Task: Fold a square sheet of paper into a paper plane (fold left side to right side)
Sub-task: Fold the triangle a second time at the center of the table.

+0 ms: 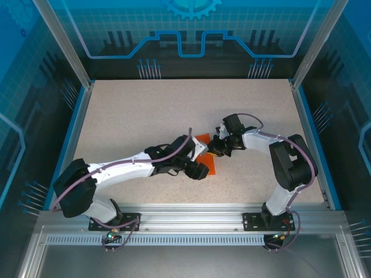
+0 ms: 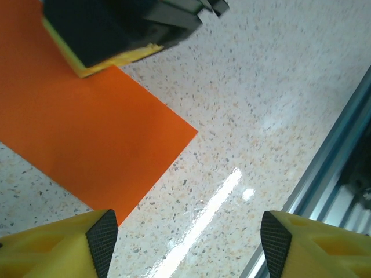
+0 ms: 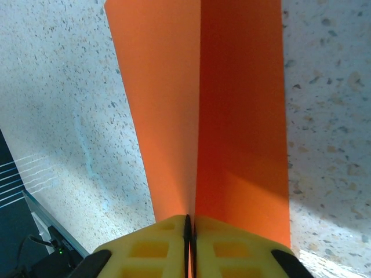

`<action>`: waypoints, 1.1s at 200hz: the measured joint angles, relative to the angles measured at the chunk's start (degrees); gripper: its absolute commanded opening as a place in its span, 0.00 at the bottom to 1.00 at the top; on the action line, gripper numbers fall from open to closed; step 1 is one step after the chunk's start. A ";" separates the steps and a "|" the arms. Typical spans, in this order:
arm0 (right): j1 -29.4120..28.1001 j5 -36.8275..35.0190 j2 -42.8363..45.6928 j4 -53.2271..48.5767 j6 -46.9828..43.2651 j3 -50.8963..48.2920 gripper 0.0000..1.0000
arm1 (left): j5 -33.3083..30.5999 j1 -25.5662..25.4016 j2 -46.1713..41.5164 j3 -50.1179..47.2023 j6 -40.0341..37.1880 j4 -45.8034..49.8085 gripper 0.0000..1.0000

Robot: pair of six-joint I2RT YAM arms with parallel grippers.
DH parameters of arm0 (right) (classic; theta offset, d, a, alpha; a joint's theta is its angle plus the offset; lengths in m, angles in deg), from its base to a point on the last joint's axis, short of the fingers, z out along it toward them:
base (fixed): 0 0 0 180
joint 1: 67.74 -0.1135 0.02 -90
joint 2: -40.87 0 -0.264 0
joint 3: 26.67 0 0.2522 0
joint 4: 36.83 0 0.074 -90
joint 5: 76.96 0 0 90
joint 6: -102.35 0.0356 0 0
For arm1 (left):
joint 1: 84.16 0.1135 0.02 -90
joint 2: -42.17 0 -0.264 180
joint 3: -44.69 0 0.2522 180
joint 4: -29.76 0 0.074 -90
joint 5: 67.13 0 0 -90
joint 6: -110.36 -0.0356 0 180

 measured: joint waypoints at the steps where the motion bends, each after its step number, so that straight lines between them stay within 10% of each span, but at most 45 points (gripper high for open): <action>1: 0.00 0.02 0.00 0.00 -0.02 0.00 0.11 | -0.13 -0.11 0.15 0.13 -0.11 0.09 0.70; 147: 0.02 0.28 0.00 -0.63 0.42 0.00 0.12 | -22.84 -11.19 23.91 20.70 -4.48 11.72 0.74; 220: 0.02 0.20 0.00 -0.83 0.37 0.00 0.13 | -27.06 -11.17 25.09 22.10 -4.46 13.40 0.31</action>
